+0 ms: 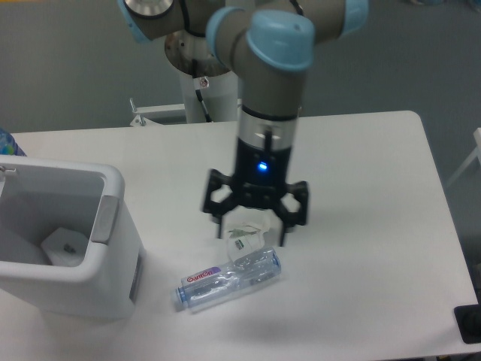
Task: Open the trash can
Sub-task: 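Withdraw the gripper from the opened trash can back over the table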
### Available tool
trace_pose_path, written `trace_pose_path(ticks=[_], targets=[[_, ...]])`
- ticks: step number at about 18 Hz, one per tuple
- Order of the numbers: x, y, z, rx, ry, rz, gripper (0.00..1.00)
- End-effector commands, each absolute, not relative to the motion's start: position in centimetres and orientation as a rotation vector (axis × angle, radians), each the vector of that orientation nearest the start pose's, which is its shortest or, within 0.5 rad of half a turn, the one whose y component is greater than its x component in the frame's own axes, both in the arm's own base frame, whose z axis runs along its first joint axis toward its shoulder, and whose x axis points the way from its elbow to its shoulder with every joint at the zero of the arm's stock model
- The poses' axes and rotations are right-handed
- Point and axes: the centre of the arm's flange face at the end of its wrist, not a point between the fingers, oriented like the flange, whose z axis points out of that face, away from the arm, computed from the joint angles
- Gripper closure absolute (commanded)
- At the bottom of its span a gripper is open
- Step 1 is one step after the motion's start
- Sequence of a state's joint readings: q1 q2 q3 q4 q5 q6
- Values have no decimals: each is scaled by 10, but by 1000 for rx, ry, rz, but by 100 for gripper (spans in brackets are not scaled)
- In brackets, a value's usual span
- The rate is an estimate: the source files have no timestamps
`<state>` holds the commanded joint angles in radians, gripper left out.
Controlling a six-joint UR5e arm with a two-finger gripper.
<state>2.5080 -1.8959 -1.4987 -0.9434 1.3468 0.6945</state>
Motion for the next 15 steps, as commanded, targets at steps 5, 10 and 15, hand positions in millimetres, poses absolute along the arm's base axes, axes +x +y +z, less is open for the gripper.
trace_pose_path(ticks=[5, 10, 15], targets=[[-456, 478, 374, -2817, 34, 220, 0], [-458, 455, 337, -2908, 329, 235, 0], [-460, 451, 325, -2946, 385, 237, 0]])
